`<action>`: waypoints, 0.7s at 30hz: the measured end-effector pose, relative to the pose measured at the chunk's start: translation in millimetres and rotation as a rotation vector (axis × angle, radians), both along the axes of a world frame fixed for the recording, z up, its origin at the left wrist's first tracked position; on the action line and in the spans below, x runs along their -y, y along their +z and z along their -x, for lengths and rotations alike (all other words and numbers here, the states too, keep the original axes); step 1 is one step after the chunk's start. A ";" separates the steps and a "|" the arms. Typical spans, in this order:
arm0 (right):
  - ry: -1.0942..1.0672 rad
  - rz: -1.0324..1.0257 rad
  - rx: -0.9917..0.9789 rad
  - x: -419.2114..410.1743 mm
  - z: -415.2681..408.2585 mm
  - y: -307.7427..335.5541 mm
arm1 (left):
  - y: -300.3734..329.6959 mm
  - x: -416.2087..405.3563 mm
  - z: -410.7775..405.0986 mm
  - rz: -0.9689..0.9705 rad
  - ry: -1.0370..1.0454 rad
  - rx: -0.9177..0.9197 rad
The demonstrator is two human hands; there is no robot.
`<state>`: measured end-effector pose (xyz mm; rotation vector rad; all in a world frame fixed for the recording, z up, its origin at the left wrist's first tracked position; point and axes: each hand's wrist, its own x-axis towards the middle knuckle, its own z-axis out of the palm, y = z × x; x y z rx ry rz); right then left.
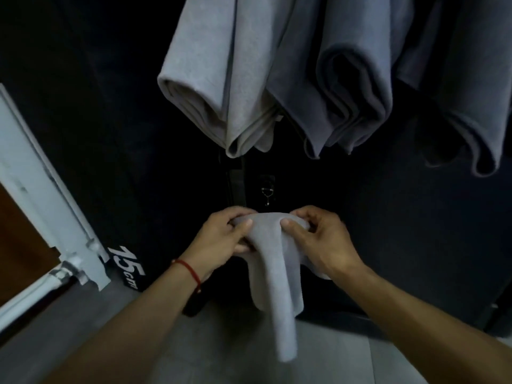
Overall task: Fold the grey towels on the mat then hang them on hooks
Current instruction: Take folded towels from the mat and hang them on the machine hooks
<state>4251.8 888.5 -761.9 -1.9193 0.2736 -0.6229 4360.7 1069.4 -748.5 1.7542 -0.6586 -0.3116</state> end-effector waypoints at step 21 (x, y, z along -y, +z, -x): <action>-0.394 0.904 0.136 -9.1 -51.9 -57.3 | -35.5 60.2 -39.5 -0.097 0.392 0.639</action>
